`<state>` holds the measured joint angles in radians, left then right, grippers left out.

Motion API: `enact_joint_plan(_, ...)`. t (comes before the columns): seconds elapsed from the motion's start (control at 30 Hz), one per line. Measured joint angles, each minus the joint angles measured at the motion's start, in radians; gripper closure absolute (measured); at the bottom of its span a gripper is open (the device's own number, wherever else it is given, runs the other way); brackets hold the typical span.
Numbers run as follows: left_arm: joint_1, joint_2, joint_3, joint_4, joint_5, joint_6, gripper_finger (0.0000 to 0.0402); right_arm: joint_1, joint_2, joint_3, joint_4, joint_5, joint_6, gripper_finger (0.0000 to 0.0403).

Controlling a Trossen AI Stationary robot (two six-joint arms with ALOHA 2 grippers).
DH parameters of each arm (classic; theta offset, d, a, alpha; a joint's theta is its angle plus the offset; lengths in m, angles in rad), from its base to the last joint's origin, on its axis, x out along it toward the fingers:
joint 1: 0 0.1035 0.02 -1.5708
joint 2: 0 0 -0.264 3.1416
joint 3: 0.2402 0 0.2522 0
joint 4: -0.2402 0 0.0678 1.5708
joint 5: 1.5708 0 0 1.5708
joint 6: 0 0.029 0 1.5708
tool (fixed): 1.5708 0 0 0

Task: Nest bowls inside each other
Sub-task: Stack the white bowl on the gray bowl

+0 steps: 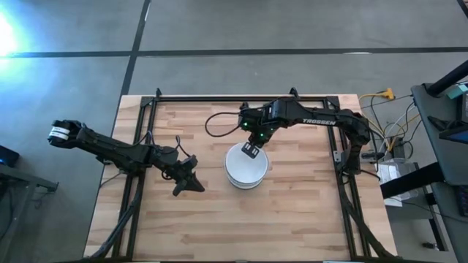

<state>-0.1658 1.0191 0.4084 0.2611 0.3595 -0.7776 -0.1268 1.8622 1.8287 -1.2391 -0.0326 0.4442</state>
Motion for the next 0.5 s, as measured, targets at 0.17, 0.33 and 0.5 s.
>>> enact_joint_plan(0.17, 0.0, 0.0, 0.0, 0.0, 0.0, 0.0, 0.0402, 0.0, 0.0, 0.001, 0.002, 0.008, 0.011, 0.0394)
enact_joint_plan(0.33, 0.0, 0.0, 0.0, 0.0, 0.0, 0.0, 0.0402, 0.0, -0.002, 0.038, 0.042, 0.008, 0.007, 0.0394)
enact_joint_plan(0.5, 0.0, 0.0, 0.0, 0.0, 0.0, 0.0, 0.0402, 0.016, 0.008, 0.039, 0.17, -0.026, 0.002, 0.0394)
